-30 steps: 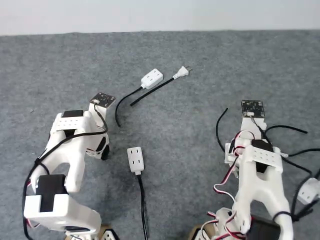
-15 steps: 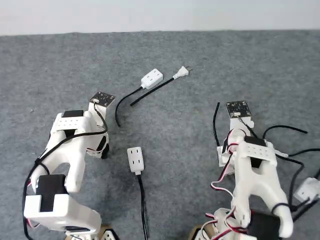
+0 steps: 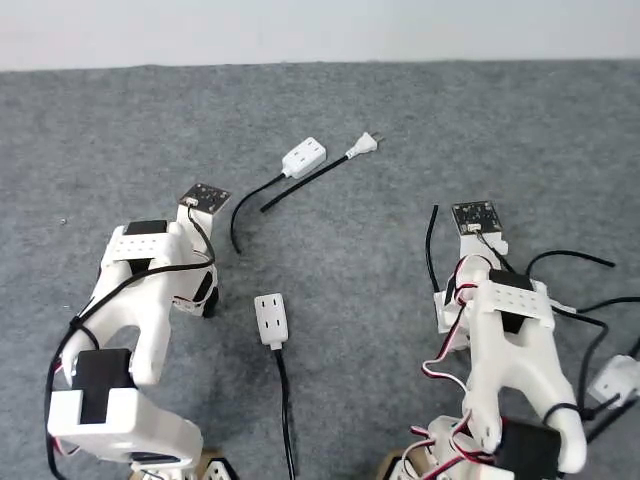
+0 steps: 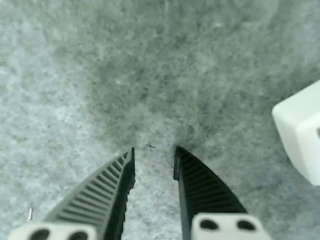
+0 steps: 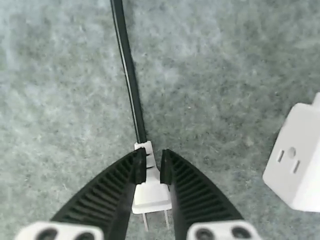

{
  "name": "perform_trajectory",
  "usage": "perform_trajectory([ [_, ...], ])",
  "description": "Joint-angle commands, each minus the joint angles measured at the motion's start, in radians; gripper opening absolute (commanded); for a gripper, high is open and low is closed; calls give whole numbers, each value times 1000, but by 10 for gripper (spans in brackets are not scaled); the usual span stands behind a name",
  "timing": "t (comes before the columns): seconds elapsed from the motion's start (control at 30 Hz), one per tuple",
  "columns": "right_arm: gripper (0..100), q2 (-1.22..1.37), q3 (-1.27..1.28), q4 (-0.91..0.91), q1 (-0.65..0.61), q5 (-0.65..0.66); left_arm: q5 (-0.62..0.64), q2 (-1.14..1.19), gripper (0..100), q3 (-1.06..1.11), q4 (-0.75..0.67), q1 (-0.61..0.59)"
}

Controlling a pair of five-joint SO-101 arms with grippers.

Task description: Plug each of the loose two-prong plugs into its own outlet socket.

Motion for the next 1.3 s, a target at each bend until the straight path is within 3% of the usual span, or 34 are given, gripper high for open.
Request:
perform_trajectory([
  [0.0, 71, -33, -32, 12, -13, 11, 9, -44, 120, -5, -18, -3],
  [0.23, 19, -35, -31, 13, -27, 35, 9, -44, 120, -5, -18, -3],
  [0.53, 22, -27, -29, 13, -25, 44, 9, -44, 120, -5, -18, -5],
  [0.67, 75, 27, -68, 44, -27, 46, 8, -44, 120, -5, -18, -5],
  [1.27, 50, 114, -133, 96, -67, 84, 8, -44, 120, -5, -18, -5],
])
